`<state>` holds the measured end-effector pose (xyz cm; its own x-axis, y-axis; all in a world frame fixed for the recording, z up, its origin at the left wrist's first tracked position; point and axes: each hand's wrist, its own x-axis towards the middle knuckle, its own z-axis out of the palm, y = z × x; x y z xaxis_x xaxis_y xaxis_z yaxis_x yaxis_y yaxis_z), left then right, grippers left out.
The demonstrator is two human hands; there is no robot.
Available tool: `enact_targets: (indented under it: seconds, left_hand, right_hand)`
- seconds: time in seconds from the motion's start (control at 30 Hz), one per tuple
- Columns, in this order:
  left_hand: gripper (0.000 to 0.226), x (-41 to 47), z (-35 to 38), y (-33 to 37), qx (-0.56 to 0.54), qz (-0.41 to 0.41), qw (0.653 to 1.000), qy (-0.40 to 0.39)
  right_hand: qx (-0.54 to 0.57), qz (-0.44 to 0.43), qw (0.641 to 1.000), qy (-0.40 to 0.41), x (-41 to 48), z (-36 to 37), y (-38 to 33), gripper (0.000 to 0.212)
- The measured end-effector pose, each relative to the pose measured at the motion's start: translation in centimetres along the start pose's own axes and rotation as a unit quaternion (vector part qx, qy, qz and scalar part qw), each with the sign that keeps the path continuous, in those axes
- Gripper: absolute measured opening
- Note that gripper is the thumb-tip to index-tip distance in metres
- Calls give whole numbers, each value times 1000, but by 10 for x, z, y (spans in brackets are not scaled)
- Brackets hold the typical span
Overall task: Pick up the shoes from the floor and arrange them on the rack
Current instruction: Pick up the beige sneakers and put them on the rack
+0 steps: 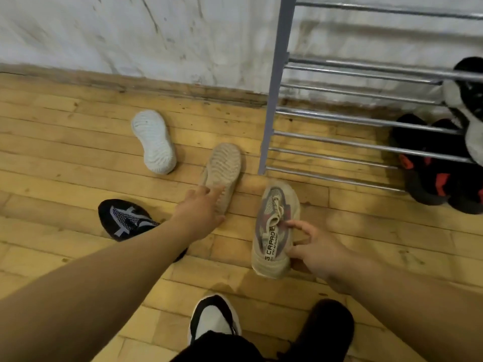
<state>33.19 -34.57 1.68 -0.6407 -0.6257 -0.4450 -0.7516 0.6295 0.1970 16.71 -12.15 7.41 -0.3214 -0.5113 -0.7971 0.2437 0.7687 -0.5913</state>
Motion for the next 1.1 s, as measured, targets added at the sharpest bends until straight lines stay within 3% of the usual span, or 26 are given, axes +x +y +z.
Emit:
enact_targets:
  seconds: [0.2,0.33,0.47,0.57,0.67,0.93,1.1]
  left_hand:
    - [82,20,-1,6,83,28,996,-21]
    - [76,8,-15,-9,-143,19,989,24]
    - [71,-17,-3,-59,-324,-95,941,7]
    - [53,-23,12,-71,-366,-158,917,0]
    - [45,-24,8,-54,-367,-164,916,14]
    - [63,-49,-6,-46,-337,-159,928,-10]
    - [57,-120,-49,-36,-462,-144,871,88]
  right_hand:
    - [19,14,1000,-8,14,5,7,58]
    - [38,5,999,-2,14,0,6,54]
    - [55,3,998,-6,17,-2,8,56]
    - [53,-2,999,-2,18,1,7,56]
    - [55,-4,998,-2,17,3,6,55]
    - [41,-3,999,-20,0,8,-12,57]
    - [-14,-57,995,-81,-45,30,-71,56]
